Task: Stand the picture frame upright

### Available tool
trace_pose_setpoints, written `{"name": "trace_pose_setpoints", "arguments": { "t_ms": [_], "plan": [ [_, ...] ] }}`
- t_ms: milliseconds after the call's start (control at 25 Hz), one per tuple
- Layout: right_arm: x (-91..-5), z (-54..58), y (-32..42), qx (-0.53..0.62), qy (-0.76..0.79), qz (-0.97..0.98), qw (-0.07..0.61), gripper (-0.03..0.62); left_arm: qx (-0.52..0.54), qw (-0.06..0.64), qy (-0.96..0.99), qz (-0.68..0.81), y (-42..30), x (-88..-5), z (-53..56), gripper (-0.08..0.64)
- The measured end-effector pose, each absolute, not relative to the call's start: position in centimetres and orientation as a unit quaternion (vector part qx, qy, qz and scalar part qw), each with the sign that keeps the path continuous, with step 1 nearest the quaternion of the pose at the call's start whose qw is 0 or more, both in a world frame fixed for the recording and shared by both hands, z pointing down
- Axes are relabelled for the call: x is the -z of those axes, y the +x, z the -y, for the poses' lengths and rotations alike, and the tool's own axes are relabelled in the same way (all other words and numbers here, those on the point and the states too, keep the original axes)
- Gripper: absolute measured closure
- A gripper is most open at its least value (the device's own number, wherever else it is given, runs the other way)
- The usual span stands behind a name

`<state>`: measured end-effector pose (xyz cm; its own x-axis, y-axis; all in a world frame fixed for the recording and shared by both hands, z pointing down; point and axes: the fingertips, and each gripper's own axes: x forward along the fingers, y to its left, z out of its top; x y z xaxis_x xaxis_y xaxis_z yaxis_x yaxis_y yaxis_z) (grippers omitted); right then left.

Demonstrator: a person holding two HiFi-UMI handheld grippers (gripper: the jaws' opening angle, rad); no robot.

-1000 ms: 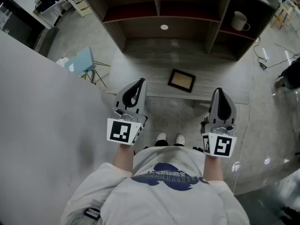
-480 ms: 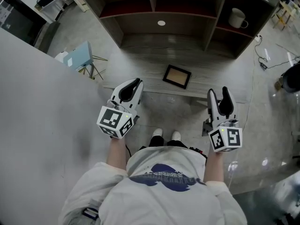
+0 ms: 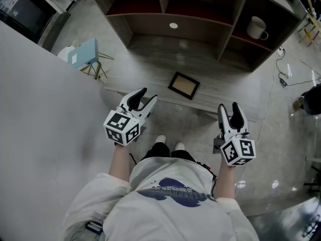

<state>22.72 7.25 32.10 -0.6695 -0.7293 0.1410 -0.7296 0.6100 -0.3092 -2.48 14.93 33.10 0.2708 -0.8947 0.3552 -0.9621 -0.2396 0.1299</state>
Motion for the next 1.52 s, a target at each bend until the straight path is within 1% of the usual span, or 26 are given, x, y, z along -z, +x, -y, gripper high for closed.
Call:
{"name": "trace_pose_setpoints", "arguments": {
  "t_ms": [440,680,880,1200,1520],
  "plan": [
    [-33.9,-4.6,20.0,-0.187,0.396,0.898,0.025,0.368,-0.111,0.187,0.780,0.587,-3.7,-34.9,-11.7,0.390],
    [-35.2,-3.7,17.0,-0.201,0.406,0.891,0.041,0.367,-0.111,0.208,0.788,0.568,-6.2,-36.5,-10.1,0.390],
    [-36.3,-2.5,14.4,-0.212,0.424,0.879,0.056,0.356,-0.119,0.220,0.803,0.540,-8.7,-37.6,-7.9,0.390],
    [-36.7,-0.3,11.8,-0.221,0.473,0.851,0.057,0.356,-0.127,0.213,0.829,0.502,-13.3,-37.4,-3.8,0.390],
    [-37.0,0.1,11.3,-0.224,0.518,0.824,0.060,0.356,-0.139,0.225,0.850,0.456,-14.1,-39.0,-1.3,0.390]
  ]
}}
